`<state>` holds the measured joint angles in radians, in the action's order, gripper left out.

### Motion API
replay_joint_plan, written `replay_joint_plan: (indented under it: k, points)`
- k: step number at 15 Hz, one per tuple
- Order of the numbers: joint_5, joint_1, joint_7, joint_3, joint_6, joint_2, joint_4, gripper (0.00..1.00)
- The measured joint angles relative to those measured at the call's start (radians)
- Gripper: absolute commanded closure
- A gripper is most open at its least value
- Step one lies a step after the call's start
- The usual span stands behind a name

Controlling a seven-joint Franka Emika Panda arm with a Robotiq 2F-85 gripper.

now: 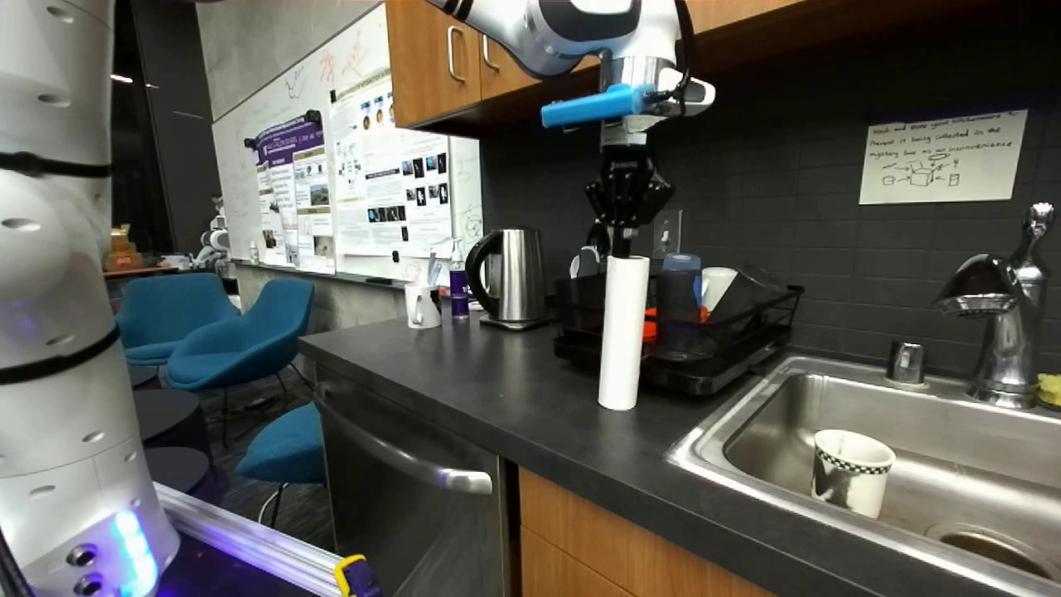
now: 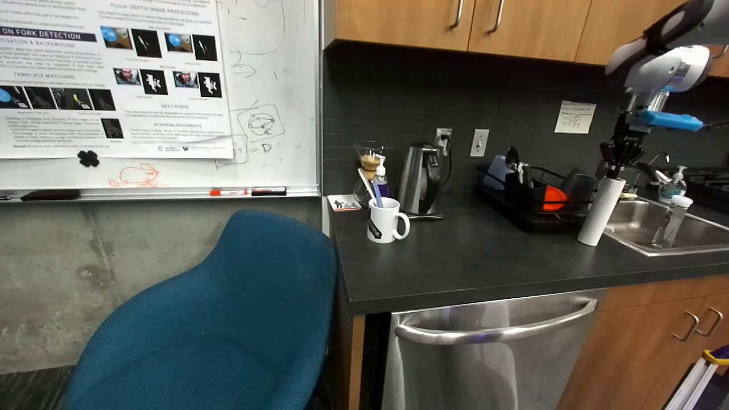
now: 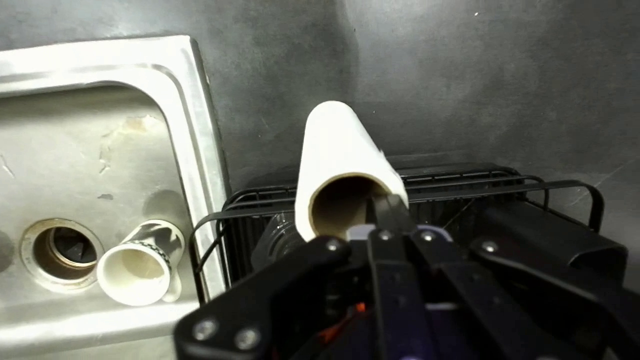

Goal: Move the paper towel roll to the left

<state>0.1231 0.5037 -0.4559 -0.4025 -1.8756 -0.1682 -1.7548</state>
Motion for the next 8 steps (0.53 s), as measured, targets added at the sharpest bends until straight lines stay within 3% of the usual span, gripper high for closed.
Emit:
replay_joint_plan:
  k: [8]
  points:
    - [0.029,0.0,-0.146,0.005,0.032,0.0,0.0,1.0]
